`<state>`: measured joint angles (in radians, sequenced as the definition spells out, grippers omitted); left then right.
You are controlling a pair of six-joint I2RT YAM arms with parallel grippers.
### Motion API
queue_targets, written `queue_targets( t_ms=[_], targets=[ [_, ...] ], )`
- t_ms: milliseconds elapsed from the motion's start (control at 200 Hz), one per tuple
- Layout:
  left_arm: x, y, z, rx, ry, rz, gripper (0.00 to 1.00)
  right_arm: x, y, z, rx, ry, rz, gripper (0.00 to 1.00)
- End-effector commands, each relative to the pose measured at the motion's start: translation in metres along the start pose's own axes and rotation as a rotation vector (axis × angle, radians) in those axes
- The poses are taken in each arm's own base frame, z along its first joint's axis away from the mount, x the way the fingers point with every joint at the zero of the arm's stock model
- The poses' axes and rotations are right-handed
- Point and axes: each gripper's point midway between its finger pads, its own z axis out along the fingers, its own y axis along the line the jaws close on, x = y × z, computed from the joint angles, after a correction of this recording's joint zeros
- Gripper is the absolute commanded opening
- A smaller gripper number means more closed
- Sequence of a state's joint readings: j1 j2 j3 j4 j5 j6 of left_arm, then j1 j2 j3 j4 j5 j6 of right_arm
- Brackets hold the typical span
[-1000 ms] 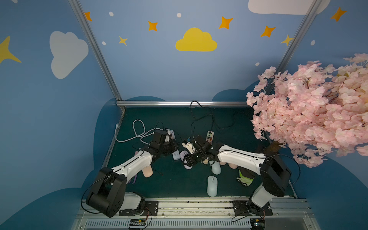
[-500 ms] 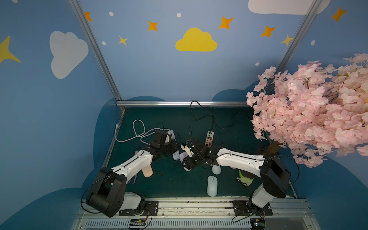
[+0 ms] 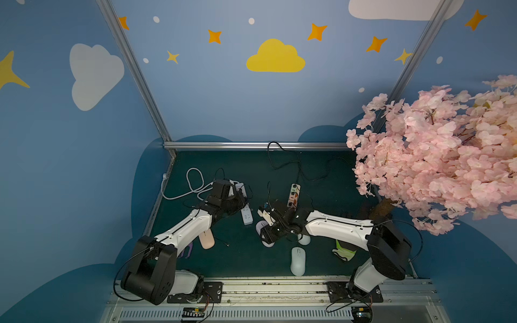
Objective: Unplug the wireless mouse
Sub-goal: Remove the power cord from the mouse, then place the mouse at the center of the board.
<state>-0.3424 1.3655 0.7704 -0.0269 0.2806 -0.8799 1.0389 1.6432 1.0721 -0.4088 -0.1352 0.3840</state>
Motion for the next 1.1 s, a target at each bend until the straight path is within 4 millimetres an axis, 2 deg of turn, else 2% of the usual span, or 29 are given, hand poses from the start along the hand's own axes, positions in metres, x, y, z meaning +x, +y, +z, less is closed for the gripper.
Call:
queue_targets(
  t_ms=[0, 245, 435, 556, 616, 676, 761, 866, 961, 1091],
  targets=[
    [-0.01, -0.015, -0.005, 0.043, -0.026, 0.025, 0.04, -0.007, 0.005, -0.008, 0.008, -0.018, -0.019, 0.0],
    [0.007, -0.022, 0.007, 0.04, 0.06, 0.106, 0.04, -0.011, -0.014, -0.019, 0.07, -0.063, 0.052, 0.0],
    [0.037, -0.025, 0.034, 0.034, 0.186, 0.138, 0.04, -0.017, -0.034, -0.037, 0.135, -0.138, 0.146, 0.0],
    [0.052, -0.014, 0.051, 0.008, 0.273, 0.099, 0.04, -0.016, -0.043, -0.044, 0.175, -0.149, 0.177, 0.0],
    [0.054, -0.012, 0.056, 0.007, 0.287, 0.09, 0.11, -0.015, -0.044, -0.046, 0.178, -0.149, 0.181, 0.0],
    [0.052, -0.012, 0.056, 0.005, 0.277, 0.086, 0.26, -0.015, -0.044, -0.048, 0.177, -0.151, 0.185, 0.0],
    [0.045, -0.015, 0.049, -0.002, 0.249, 0.099, 0.43, -0.015, -0.044, -0.05, 0.182, -0.15, 0.186, 0.0],
    [0.03, -0.013, 0.031, -0.031, 0.185, 0.104, 0.57, -0.019, -0.04, -0.052, 0.185, -0.149, 0.188, 0.0],
    [0.01, 0.001, 0.002, -0.09, 0.073, 0.073, 0.65, -0.027, -0.024, -0.046, 0.151, -0.137, 0.162, 0.0],
    [-0.017, 0.027, -0.046, -0.129, -0.1, 0.01, 0.73, -0.036, 0.011, -0.028, 0.108, -0.082, 0.071, 0.0]
  ],
)
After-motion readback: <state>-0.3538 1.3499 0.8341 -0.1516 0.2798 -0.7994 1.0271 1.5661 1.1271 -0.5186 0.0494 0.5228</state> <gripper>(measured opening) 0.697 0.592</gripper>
